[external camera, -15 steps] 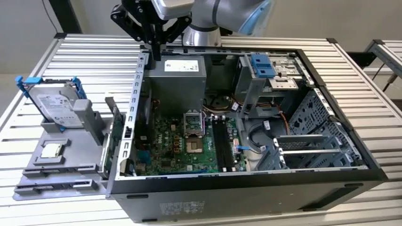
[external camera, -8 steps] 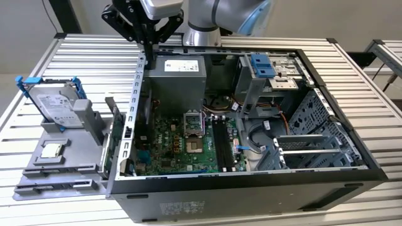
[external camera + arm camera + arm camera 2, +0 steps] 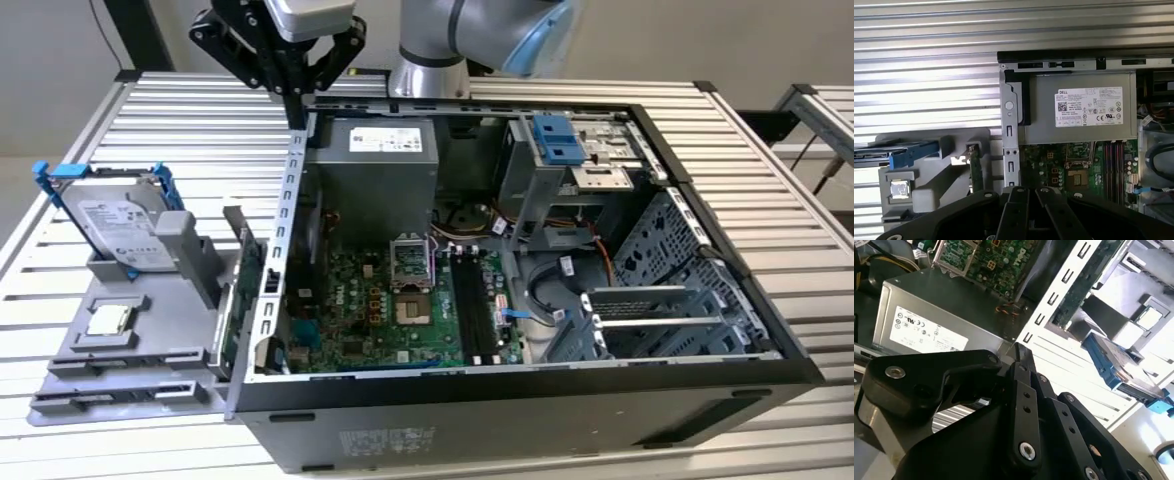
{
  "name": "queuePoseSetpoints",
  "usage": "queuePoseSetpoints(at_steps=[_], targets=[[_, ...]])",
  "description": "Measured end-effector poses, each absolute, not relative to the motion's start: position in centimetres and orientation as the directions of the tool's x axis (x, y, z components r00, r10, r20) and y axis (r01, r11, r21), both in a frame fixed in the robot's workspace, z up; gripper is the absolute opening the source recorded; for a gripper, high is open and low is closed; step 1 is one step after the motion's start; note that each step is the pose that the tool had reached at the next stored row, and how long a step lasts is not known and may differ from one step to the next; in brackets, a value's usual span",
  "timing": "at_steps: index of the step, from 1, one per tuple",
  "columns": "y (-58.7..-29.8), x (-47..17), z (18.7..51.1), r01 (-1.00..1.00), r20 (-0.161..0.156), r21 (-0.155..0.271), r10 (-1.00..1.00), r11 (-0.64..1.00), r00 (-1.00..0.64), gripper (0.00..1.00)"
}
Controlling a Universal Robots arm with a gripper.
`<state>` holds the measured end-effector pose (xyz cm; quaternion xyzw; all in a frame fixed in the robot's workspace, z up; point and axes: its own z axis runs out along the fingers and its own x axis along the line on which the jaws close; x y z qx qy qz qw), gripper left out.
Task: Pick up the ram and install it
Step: 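Reach for the ram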
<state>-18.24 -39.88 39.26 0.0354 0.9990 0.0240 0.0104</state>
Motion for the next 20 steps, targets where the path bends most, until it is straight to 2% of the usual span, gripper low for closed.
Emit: queuePoseSetpoints(at_steps=[20], targets=[[-39.9,-23.4,39.3,0.070,-0.018,0.049,0.071,0.996,-0.997,0.00]])
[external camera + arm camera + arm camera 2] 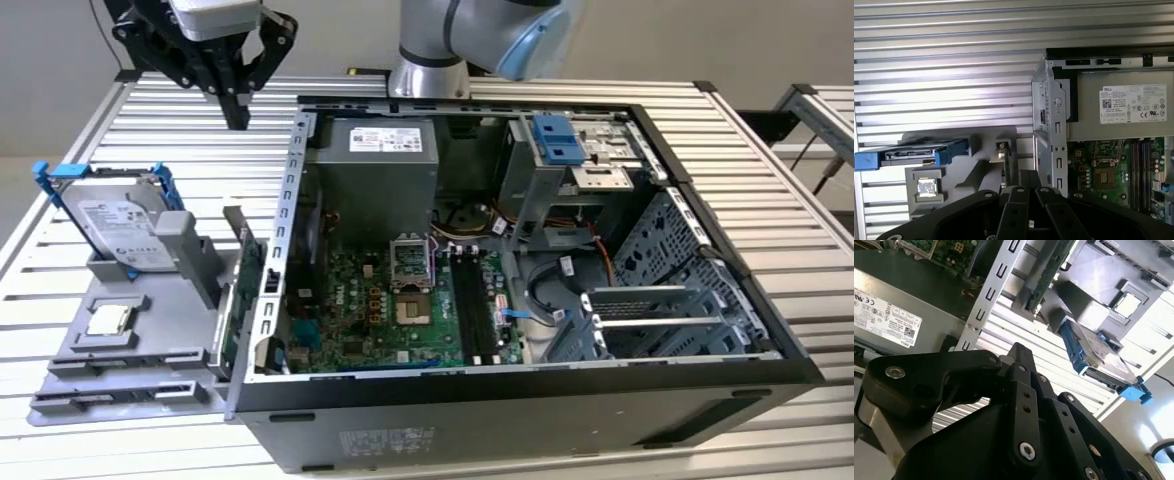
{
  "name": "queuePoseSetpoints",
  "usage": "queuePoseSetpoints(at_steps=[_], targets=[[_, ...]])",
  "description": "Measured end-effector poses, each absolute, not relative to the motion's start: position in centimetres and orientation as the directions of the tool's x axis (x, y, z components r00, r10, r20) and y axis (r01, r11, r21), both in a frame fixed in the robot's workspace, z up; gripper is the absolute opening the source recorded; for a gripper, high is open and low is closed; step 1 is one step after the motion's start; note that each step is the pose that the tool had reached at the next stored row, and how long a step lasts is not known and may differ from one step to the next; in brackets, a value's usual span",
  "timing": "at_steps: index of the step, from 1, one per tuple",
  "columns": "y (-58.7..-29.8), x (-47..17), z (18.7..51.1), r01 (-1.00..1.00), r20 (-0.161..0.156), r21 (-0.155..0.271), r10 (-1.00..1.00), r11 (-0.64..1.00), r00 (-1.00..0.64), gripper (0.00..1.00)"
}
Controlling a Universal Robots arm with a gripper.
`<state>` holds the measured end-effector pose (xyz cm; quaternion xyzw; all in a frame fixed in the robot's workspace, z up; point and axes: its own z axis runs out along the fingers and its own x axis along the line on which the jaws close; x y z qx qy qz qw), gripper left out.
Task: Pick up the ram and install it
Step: 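Reach for the ram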
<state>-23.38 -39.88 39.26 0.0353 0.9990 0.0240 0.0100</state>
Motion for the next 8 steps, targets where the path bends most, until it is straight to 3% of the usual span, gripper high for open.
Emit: queuePoseSetpoints(at_steps=[8], targets=[[-39.9,-25.6,39.3,0.070,-0.018,0.049,0.071,0.996,-0.997,0.00]])
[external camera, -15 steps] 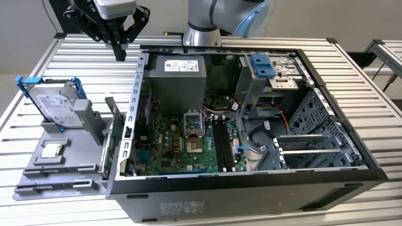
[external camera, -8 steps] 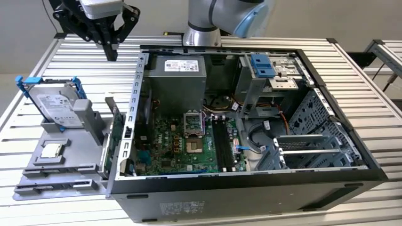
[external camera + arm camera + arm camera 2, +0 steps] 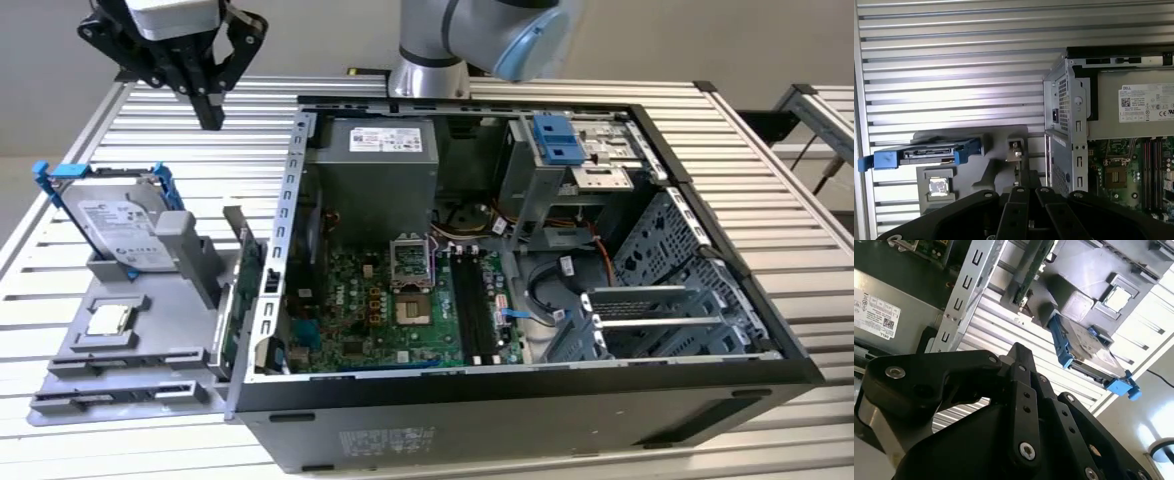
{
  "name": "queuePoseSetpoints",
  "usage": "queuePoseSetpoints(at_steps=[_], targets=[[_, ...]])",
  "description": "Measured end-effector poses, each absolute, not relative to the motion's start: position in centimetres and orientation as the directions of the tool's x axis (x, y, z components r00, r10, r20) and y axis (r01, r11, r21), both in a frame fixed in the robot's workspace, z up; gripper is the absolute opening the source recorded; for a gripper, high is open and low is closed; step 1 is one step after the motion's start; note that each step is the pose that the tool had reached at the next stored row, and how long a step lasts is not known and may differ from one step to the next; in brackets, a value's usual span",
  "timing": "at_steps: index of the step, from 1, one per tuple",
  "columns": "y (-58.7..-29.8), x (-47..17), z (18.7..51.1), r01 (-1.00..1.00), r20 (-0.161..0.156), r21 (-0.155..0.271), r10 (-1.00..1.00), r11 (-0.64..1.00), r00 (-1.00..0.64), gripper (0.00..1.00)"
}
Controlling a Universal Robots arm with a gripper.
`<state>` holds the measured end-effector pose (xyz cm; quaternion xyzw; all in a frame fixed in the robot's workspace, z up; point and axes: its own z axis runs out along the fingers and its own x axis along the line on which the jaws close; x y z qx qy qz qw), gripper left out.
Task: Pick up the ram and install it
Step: 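Reach for the ram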
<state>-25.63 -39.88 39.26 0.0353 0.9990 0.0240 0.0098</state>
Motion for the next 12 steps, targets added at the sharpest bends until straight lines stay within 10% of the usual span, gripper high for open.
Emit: queuePoseSetpoints(at_steps=[12], targets=[[-39.9,-29.2,39.3,0.070,-0.018,0.049,0.071,0.996,-0.997,0.00]])
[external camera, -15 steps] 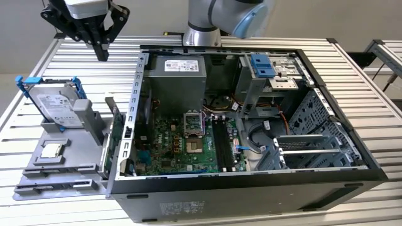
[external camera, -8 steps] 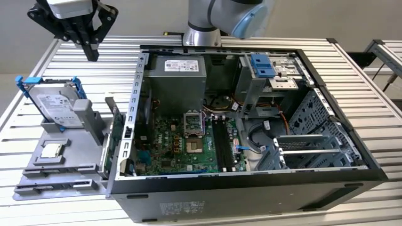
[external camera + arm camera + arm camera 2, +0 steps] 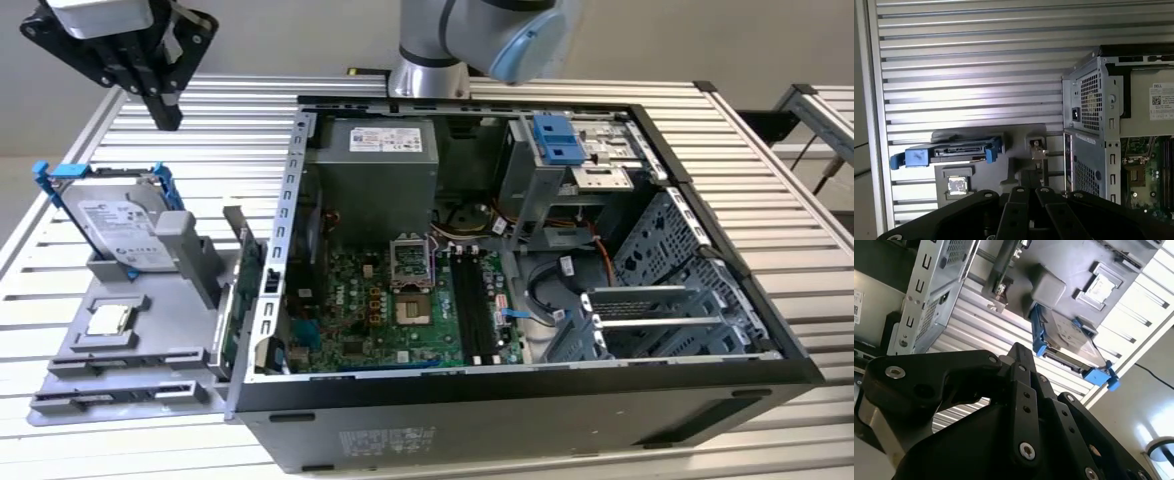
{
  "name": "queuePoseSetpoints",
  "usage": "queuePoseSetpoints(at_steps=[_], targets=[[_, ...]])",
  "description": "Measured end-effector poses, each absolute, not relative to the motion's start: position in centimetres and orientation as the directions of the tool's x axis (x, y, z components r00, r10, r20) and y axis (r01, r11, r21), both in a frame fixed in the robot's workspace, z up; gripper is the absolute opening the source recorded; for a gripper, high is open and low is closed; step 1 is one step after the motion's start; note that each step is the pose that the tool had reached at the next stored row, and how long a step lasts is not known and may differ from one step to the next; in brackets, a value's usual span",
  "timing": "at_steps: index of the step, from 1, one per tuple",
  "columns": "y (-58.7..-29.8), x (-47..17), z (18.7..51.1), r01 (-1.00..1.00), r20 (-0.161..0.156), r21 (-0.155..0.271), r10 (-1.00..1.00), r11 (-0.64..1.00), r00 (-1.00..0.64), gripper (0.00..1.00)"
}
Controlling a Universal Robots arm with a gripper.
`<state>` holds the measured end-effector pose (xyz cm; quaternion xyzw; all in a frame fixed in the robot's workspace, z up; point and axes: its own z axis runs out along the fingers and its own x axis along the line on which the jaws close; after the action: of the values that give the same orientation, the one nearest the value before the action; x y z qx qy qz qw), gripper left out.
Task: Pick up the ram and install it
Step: 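Reach for the ram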
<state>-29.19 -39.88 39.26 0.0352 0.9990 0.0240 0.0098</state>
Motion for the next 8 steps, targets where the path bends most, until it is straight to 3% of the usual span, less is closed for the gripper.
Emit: queuePoseSetpoints(at_steps=[8], targets=[[-39.9,-31.5,39.3,0.068,-0.018,0.049,0.069,0.997,-0.997,0.00]])
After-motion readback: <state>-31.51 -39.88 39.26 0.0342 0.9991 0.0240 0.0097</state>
